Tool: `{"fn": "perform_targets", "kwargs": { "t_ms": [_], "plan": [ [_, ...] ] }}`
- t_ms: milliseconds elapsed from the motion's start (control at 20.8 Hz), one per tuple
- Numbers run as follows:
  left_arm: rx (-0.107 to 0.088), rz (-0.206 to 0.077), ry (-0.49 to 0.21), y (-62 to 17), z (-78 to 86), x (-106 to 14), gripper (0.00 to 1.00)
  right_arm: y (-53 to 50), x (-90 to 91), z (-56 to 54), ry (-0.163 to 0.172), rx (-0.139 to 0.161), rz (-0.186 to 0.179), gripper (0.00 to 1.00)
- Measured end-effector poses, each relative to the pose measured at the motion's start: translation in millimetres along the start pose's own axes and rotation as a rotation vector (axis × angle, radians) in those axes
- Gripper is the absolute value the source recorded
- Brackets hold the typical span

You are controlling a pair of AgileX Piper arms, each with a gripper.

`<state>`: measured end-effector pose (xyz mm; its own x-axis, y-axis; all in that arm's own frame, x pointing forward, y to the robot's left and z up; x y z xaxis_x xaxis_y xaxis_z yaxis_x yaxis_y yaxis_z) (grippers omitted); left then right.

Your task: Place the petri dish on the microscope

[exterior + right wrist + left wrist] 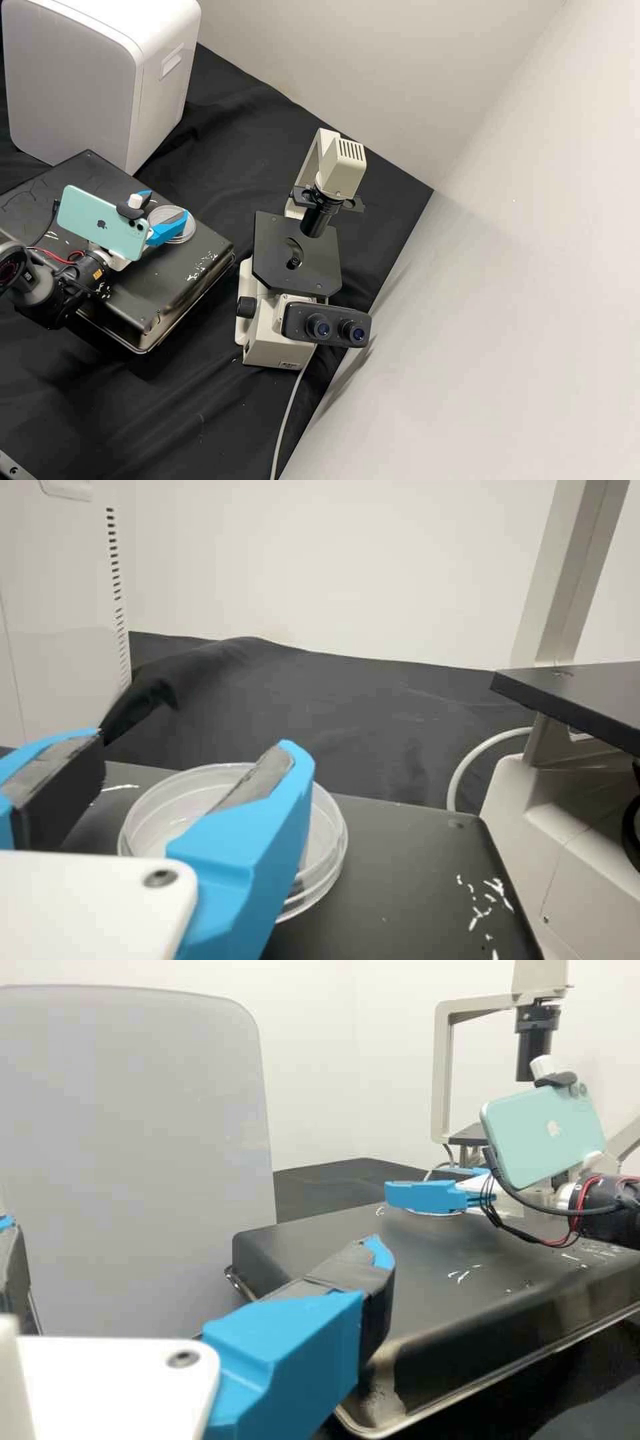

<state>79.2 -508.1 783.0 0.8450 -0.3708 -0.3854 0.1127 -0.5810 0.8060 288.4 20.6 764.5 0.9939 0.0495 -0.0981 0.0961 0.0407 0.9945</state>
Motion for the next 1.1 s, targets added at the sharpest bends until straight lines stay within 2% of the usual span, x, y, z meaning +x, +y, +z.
{"fn": "perform_targets", "kwargs": {
  "t_ms": [192,240,432,528,1103],
  "plan": [
    [0.005,-0.002,0.000,-0.4,0.4,0.2,1.00,0.2,0.0,-0.2,0.002,0.000,0.002,0.00],
    [0.005,-0.002,0.000,-0.4,0.4,0.2,1.00,0.2,0.0,-0.2,0.002,0.000,0.002,1.00],
    [0.005,-0.002,0.000,-0.4,0.4,0.2,1.00,-0.1,0.0,-1.5,0.001,0.005,0.013,1.00],
    [-0.002,-0.002,0.000,-0.4,0.4,0.2,1.00,-0.4,-0.5,-1.5,0.001,0.006,0.013,1.00],
    [-0.002,-0.002,0.000,-0.4,0.4,0.2,1.00,-0.4,-0.5,-1.5,0.001,-0.001,0.013,1.00]
  ]
}}
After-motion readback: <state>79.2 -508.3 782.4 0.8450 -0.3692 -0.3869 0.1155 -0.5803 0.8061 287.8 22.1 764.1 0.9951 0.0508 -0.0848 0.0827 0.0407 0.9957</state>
